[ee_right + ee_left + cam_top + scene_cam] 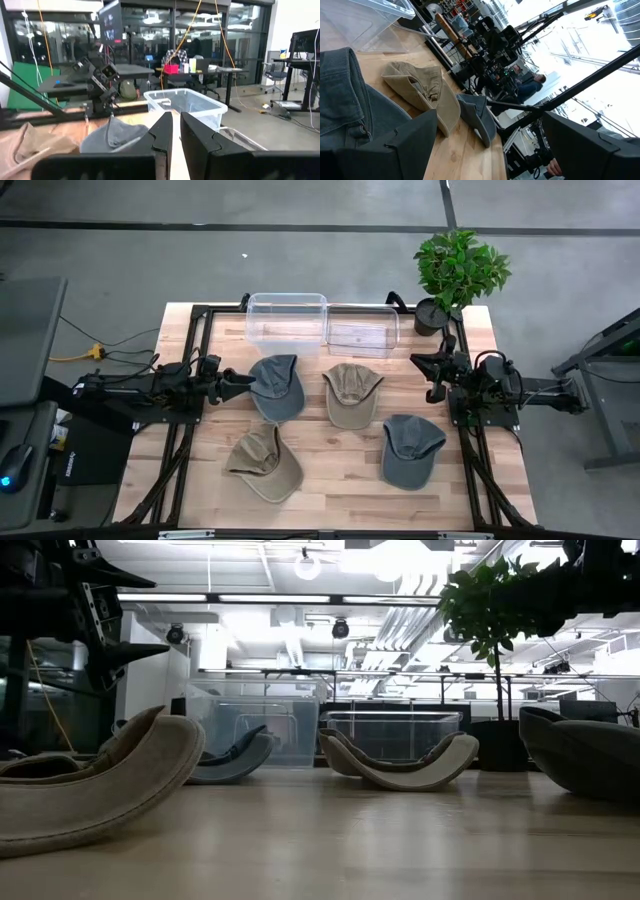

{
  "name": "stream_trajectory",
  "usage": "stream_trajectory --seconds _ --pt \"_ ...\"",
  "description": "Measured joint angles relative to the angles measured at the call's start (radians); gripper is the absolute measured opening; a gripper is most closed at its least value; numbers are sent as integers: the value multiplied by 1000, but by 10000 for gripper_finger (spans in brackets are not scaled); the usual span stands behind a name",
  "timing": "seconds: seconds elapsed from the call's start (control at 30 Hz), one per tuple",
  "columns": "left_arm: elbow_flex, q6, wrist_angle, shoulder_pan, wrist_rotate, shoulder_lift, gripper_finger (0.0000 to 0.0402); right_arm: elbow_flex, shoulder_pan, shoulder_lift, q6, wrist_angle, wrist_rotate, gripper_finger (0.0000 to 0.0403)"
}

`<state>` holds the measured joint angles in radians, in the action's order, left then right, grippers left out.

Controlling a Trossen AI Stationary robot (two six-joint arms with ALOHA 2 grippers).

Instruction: Pick & Place hat

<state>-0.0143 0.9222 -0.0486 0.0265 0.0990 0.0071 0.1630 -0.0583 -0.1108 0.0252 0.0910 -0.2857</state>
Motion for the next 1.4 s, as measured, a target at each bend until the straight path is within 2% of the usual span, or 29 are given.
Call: stream_trajectory --seconds 0.2,0.3,0.43,0.6,0.77,0.87,1.03,1.17,1.3,1.4 --pt "0 0 0 0 -3 0 340 159 0 -75 -7 -243 -118 32" --pt "0 0 0 0 -3 0 340 269 0 -148 -97 -382 -174 32" --pt "0 0 0 0 -3 0 340 407 0 -253 -190 -554 -170 32" --pt "0 0 0 0 -3 0 340 565 0 -371 -355 -788 -88 33" --pt "0 0 0 0 -2 0 340 664 0 -468 -647 -1009 -10 33" --pt "0 0 0 0 -2 0 340 690 0 -507 -842 -1118 85 33" --pt "0 0 0 0 -2 0 340 674 1 -532 -1108 -1194 301 33" --pt "0 0 0 0 -1 0 340 619 3 -531 -1255 -1210 410 33" --pt "0 0 0 0 2 0 340 560 32 -538 -1353 -1212 477 33" --pt "0 0 0 0 2 0 340 544 63 -558 -1404 -1207 478 33"
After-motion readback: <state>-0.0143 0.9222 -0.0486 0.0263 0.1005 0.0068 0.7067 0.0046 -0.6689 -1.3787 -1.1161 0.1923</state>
